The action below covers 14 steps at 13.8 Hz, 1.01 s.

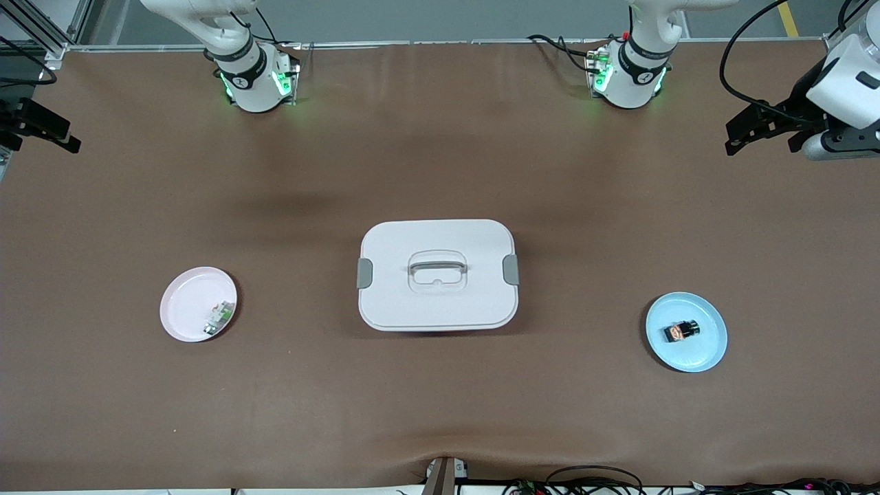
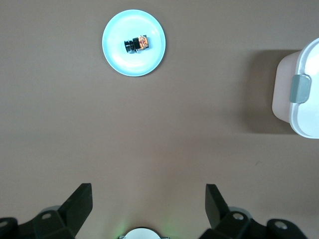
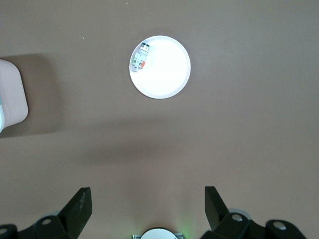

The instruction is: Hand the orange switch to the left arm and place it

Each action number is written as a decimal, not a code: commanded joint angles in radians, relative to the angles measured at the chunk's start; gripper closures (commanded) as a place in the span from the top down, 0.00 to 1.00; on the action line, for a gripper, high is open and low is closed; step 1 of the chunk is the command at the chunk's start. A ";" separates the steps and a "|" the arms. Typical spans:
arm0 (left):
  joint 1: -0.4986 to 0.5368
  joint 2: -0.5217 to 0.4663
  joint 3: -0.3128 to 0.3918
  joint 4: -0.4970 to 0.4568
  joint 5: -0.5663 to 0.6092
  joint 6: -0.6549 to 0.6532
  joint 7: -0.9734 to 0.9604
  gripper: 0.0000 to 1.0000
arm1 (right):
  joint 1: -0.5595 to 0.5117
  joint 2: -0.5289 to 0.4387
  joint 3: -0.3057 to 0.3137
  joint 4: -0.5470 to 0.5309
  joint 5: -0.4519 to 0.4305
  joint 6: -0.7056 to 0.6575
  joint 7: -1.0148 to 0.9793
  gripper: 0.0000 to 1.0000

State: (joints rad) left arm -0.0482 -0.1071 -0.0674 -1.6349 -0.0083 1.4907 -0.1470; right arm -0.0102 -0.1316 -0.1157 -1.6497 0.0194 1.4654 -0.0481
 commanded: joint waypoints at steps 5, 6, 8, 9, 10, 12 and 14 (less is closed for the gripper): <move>0.018 -0.008 -0.003 0.024 -0.006 -0.012 0.010 1.00 | -0.014 0.009 0.008 0.028 0.010 -0.017 0.014 1.00; 0.016 -0.008 -0.003 0.029 -0.005 -0.012 0.010 1.00 | -0.014 0.009 0.008 0.028 0.010 -0.017 0.014 1.00; 0.018 0.010 -0.002 0.047 -0.002 -0.017 0.010 1.00 | -0.014 0.009 0.007 0.028 0.010 -0.017 0.013 1.00; 0.016 0.014 -0.002 0.052 0.002 -0.020 0.010 1.00 | -0.014 0.009 0.008 0.028 0.010 -0.017 0.013 1.00; 0.018 0.014 -0.002 0.052 0.002 -0.020 0.012 1.00 | -0.014 0.009 0.008 0.028 0.010 -0.017 0.013 1.00; 0.018 0.014 -0.002 0.052 0.001 -0.020 0.010 1.00 | -0.014 0.009 0.007 0.028 0.010 -0.017 0.013 1.00; 0.016 0.014 -0.002 0.053 0.001 -0.020 0.009 1.00 | -0.014 0.009 0.007 0.028 0.010 -0.017 0.013 1.00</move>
State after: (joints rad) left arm -0.0385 -0.1031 -0.0650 -1.6088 -0.0107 1.4907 -0.1470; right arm -0.0102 -0.1316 -0.1161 -1.6446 0.0194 1.4654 -0.0477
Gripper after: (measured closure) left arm 0.000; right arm 0.000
